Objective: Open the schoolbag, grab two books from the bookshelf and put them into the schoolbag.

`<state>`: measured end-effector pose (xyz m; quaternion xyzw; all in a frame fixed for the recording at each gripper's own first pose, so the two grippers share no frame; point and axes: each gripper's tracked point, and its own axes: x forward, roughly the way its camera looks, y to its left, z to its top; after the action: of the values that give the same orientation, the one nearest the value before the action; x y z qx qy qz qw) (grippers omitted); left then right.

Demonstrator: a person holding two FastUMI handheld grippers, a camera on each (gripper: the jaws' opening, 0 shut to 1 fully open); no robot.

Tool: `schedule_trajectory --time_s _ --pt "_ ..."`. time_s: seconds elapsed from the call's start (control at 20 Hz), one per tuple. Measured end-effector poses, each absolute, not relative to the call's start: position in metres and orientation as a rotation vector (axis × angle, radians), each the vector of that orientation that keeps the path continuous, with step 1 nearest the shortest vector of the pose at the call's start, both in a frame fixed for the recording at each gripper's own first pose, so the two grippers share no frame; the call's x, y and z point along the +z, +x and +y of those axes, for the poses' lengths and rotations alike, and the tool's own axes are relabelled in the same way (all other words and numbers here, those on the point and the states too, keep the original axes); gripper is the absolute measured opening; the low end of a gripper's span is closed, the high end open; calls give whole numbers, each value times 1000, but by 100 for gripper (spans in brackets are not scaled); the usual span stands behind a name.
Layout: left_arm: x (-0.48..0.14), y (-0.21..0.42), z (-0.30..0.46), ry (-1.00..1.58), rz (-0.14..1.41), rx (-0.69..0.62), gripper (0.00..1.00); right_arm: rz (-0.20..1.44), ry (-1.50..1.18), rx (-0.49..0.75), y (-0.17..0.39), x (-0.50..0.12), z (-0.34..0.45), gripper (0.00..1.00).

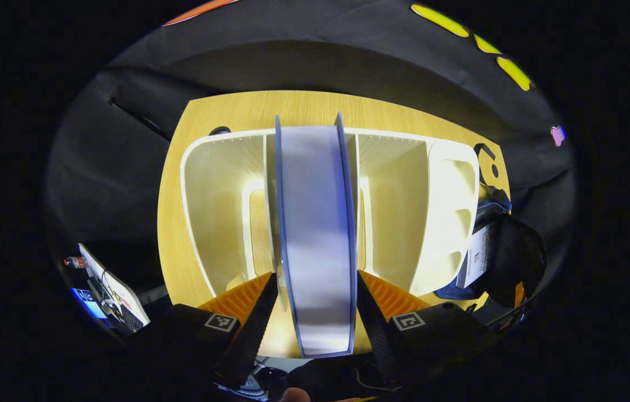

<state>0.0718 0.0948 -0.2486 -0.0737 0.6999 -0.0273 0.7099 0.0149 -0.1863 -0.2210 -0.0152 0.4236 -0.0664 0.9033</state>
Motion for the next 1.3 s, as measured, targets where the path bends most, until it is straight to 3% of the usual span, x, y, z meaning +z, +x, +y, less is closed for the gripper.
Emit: schedule_trajectory --time_s 0.2,0.35,0.5,1.3 --pt "-256 74 95 -171 1565 -28 70 875 -37 -136 16 -221 -188 0" --pt "-257 72 97 -167 1576 -11 49 874 -32 -132 15 -221 -186 0" --pt "-245 67 103 -187 1562 36 47 873 -24 -127 15 -223 -188 0" --pt "-64 -22 124 -505 1184 -84 45 884 -28 -93 15 -223 -189 0"
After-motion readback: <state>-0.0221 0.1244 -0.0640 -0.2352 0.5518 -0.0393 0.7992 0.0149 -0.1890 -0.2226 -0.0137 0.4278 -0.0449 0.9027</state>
